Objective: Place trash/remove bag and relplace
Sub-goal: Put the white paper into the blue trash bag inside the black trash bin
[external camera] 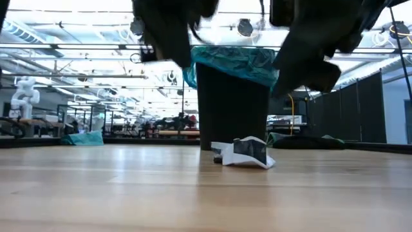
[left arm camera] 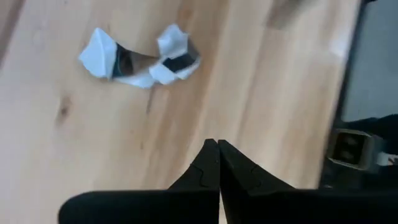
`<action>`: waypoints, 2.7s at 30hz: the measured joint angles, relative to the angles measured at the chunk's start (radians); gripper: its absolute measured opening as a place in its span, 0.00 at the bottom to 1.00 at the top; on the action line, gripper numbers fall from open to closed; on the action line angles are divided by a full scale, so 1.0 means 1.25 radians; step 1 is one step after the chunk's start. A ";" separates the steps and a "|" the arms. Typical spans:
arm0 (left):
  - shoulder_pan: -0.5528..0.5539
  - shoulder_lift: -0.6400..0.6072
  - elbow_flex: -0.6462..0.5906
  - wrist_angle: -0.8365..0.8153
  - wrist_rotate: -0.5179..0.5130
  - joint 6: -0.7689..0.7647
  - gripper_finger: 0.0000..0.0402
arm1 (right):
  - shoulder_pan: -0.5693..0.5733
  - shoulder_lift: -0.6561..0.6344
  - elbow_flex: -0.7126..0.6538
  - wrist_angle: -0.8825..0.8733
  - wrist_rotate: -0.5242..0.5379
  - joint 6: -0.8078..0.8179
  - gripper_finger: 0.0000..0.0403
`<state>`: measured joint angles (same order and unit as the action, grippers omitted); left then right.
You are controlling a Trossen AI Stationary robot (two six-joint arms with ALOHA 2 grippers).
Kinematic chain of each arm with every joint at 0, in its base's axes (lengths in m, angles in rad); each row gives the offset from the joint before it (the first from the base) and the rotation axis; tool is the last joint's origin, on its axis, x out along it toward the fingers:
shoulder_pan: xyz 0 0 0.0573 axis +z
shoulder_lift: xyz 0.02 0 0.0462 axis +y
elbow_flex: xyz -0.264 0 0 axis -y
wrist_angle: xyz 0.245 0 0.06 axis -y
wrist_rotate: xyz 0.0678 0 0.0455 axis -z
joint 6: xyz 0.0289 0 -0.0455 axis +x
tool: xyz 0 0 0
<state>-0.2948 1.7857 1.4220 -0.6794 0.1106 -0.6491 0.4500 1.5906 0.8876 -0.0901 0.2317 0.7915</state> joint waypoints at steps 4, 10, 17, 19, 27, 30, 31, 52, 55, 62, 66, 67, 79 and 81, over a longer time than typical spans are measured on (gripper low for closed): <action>-0.054 -0.075 0.001 -0.012 -0.066 -0.055 0.00 | -0.022 0.048 0.000 0.012 -0.036 -0.010 0.69; -0.120 -0.122 0.001 -0.016 -0.169 -0.113 0.00 | -0.051 0.154 0.000 0.095 -0.084 -0.015 0.73; -0.145 -0.108 0.001 -0.017 -0.182 -0.127 0.00 | -0.096 0.222 0.001 0.222 -0.087 -0.003 0.69; -0.145 -0.104 0.001 -0.017 -0.182 -0.126 0.00 | -0.105 0.230 0.002 0.226 -0.088 0.022 0.64; -0.138 -0.104 -0.027 -0.013 -0.197 -0.084 0.00 | -0.108 0.228 0.000 0.251 -0.087 0.072 0.05; -0.128 -0.104 -0.046 -0.015 -0.200 -0.054 0.00 | -0.100 0.185 -0.001 0.252 -0.087 0.103 0.02; -0.123 -0.104 -0.051 -0.016 -0.200 -0.039 0.00 | -0.094 0.159 -0.001 0.254 -0.080 0.103 0.01; 0.086 -0.090 -0.083 0.126 -0.113 0.365 0.00 | -0.480 -0.342 0.102 -0.077 0.056 -0.280 0.00; 0.129 -0.066 -0.083 0.154 -0.069 0.399 0.03 | -0.547 -0.321 0.143 -0.046 -0.073 -0.390 0.06; 0.224 0.049 -0.083 0.148 0.170 0.401 0.24 | -0.661 -0.310 0.251 -0.142 -0.282 -0.454 0.35; 0.244 0.118 -0.083 0.169 0.239 0.405 0.40 | -0.705 -0.311 0.308 -0.293 -0.295 -0.434 0.50; 0.245 0.132 -0.083 0.178 0.252 0.402 0.44 | -0.713 -0.312 0.314 -0.327 -0.295 -0.431 0.52; 0.162 0.239 -0.077 0.284 0.051 0.246 0.51 | -0.708 -0.339 0.317 -0.494 -0.232 -0.406 0.51; 0.147 0.251 -0.070 0.283 0.021 0.233 0.41 | -0.694 -0.339 0.317 -0.510 -0.212 -0.403 0.49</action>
<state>-0.1114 2.0998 1.3349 -0.3254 0.1373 -0.3579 -0.4169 1.1664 1.2839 -0.7271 -0.0334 0.2882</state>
